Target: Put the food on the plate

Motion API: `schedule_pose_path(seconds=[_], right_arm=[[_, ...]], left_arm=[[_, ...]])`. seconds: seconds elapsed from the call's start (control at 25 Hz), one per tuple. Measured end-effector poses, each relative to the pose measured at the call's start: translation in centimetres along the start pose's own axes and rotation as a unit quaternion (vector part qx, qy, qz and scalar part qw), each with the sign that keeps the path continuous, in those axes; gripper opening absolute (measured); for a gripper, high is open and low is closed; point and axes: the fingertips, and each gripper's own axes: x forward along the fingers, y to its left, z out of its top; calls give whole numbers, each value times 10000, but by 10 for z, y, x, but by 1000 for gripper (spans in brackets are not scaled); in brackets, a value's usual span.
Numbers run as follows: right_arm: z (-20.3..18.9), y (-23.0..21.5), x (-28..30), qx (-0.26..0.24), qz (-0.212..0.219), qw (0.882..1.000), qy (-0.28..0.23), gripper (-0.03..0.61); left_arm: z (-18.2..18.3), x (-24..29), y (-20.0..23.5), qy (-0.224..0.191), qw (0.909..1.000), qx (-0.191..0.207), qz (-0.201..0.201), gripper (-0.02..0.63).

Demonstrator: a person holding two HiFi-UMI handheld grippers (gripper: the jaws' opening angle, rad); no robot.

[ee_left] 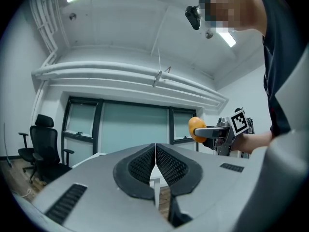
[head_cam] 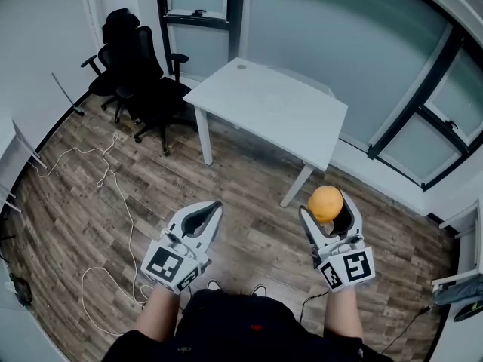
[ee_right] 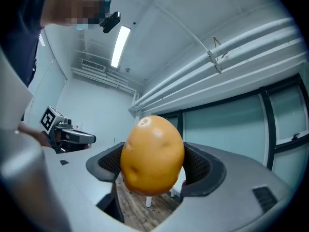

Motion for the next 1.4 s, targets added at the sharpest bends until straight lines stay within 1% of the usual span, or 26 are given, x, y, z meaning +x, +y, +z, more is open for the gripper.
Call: schedule_pose_path(seconds=[0.28,0.4,0.52,0.64,0.76,1.0,1.4], right_arm=[[0,44,33,-89,-98,9999,12,370],[-4,66,51,-7,-156,9999,47,370],[-7,85,67,-7,-116,9999,87,370],[-12,89,84,-23,-94,9999,129,370],[-18,75,98,56,-142,9998,162,370],[-34,27,133,169,-90,9997,155,370],[-67,-95,185,347,18,9992,178,370]], left_arm=[[-11,-41,44,-25,10000,-63,-41,25],[-19,-54,67,3,9999,-96,-85,25],[-28,-57,82,33,9998,-159,-148,23],[-33,-49,95,21,9995,-230,-217,25],[-36,-31,104,64,9993,-262,-251,25],[-40,27,121,153,9995,-195,-195,25],[-38,152,135,331,9994,75,46,25]])
